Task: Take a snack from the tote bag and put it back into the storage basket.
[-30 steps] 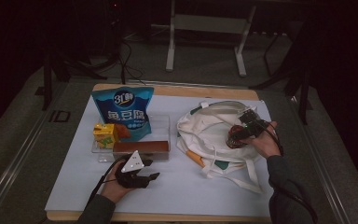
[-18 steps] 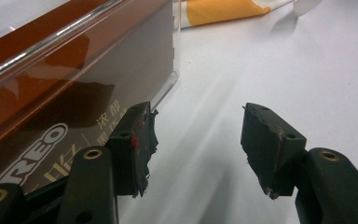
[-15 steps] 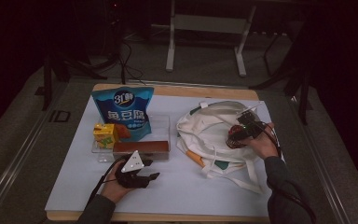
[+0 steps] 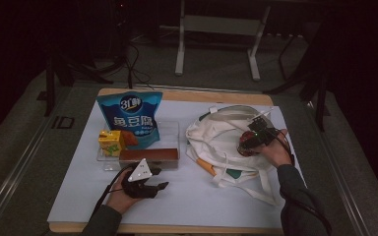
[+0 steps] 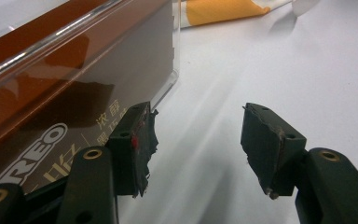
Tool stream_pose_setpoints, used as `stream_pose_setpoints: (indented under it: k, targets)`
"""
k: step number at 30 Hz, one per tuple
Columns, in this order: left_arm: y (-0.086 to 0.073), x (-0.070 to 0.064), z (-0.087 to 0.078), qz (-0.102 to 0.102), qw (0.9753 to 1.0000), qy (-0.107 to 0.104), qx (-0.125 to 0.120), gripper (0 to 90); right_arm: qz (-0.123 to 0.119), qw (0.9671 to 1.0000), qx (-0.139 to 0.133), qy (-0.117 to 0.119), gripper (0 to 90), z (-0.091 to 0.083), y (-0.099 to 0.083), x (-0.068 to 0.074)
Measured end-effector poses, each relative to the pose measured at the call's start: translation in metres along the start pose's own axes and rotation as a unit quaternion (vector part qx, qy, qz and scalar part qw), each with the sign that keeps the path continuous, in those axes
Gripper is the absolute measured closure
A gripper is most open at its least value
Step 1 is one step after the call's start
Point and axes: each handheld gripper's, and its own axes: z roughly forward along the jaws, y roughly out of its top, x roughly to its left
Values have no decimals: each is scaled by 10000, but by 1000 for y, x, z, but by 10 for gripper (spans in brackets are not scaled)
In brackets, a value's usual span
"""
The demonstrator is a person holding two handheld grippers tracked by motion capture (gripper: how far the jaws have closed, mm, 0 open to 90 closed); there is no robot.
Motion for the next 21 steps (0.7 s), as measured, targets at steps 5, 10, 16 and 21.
stream_pose_setpoints:
  k: [5,10,16,21]
  targets:
    - [0,0,0,1,10000,4,3,438,-140,9998,99,-32,231,4,-3,0]
    - [0,0,0,0,10000,-1,0,438,-143,9998,126,-4,240,5,-2,0]
    - [0,0,0,-2,10000,3,-3,438,-72,9998,169,-8,246,7,-2,1]
    - [0,0,0,-5,10000,-1,-4,438,71,9999,133,63,254,6,-2,0]
